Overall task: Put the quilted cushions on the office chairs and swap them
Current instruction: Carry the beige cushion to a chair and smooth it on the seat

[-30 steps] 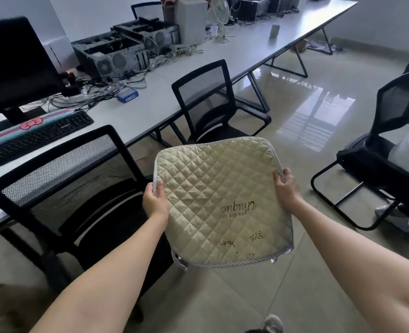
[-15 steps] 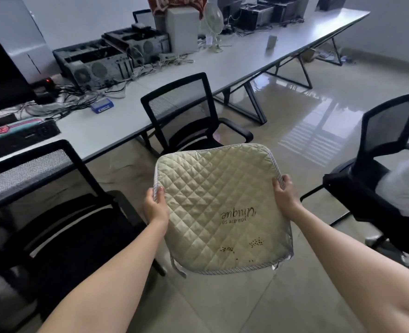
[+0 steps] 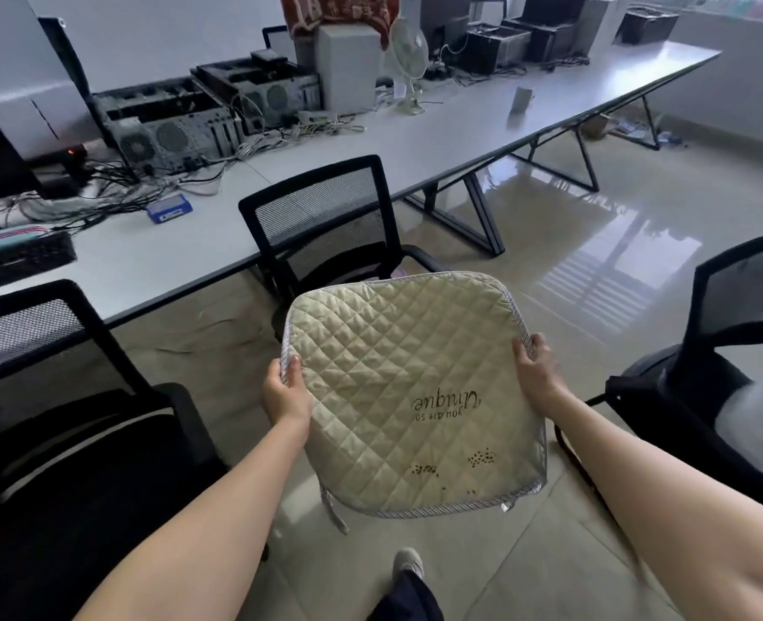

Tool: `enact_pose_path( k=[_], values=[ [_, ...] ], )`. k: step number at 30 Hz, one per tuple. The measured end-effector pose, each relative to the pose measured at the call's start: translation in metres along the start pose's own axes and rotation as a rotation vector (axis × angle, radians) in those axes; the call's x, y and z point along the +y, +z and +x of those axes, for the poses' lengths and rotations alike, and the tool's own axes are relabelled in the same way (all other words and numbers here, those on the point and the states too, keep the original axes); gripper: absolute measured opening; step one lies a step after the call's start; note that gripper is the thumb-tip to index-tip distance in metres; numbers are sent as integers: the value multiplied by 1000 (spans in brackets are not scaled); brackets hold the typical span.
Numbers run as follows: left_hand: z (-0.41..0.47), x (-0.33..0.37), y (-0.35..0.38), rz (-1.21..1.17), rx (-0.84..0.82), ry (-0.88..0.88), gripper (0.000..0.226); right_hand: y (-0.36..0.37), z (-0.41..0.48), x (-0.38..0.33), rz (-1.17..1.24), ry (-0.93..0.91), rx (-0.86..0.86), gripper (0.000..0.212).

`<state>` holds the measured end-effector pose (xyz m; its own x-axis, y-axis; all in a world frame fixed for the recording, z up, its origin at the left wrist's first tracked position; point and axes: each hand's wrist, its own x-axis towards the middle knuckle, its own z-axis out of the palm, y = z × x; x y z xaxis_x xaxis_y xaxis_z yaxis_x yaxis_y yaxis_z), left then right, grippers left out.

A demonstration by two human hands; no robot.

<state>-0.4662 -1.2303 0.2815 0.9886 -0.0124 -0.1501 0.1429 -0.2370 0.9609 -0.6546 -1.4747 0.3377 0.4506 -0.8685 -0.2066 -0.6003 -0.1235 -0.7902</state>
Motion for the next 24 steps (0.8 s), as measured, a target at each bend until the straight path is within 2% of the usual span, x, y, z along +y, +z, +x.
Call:
enact_pose_path(
  k=[9, 13, 24],
  values=[
    [61, 9, 65, -52, 120, -97, 35, 24, 124, -40, -93, -49, -99, 39],
    [79, 13, 83, 1, 152, -107, 26, 36, 165, -48, -105, -46, -151, 39],
    [106, 4, 123, 1, 228, -221, 34, 61, 238, -66, -206, -98, -240, 34]
  ],
)
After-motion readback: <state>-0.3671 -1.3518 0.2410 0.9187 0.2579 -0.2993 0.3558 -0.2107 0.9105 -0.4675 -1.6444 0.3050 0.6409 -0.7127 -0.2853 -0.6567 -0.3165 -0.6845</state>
